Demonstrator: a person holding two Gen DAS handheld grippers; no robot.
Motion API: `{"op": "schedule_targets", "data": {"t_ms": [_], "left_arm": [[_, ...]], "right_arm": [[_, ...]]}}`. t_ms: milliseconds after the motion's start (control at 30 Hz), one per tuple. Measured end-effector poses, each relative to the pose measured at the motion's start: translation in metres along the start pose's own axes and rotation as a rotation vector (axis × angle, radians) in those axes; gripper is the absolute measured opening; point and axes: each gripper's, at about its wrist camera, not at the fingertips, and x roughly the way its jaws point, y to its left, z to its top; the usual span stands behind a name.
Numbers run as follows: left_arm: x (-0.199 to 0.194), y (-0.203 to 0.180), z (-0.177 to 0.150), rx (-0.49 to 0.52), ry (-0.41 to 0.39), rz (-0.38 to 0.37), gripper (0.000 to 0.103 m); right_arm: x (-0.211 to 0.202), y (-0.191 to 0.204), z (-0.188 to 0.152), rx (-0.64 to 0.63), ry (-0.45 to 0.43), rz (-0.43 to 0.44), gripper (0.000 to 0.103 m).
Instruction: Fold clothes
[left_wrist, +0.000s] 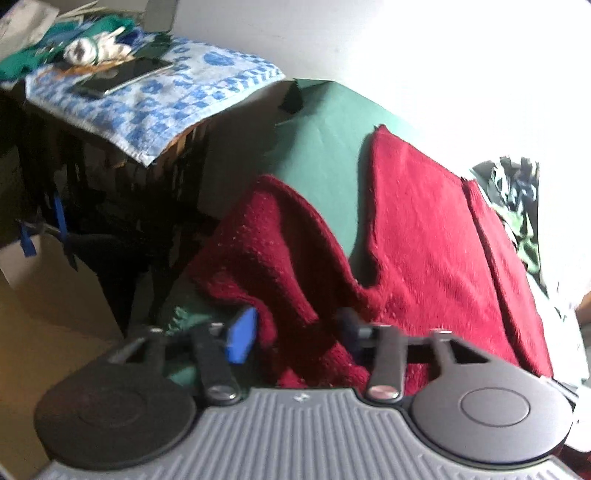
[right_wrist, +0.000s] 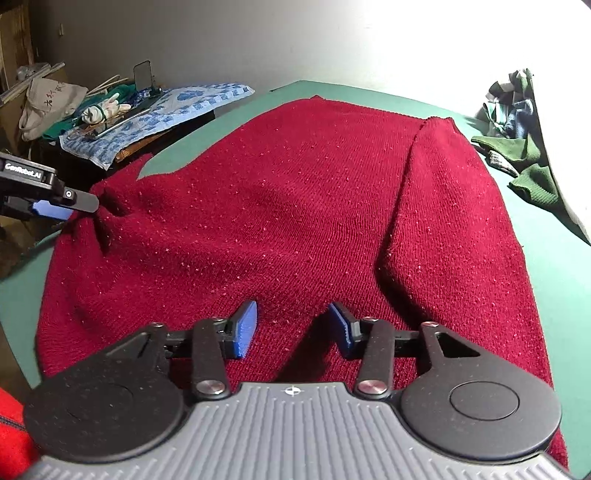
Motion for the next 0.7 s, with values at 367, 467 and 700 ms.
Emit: {"op": "schedule_targets", "data": {"t_ms": [367, 467, 700], "left_arm": [[-0.010, -0.008, 0.007, 0.052, -0.026, 0.044, 0.001], [-0.012, -0.016, 0.008, 0.090, -0.037, 0.061, 0.001], [0.002, -0.031, 0.002, 0.165, 0.012, 0.171, 0.001]], "right_arm": [[0.001, 0.002, -0.002, 0.001, -0.011, -0.009, 0.050], [0.001, 0.003, -0.003, 0.001, -0.011, -0.013, 0.052], [0.000, 0.003, -0.001, -0.005, 0.003, -0.010, 0.052]]}}
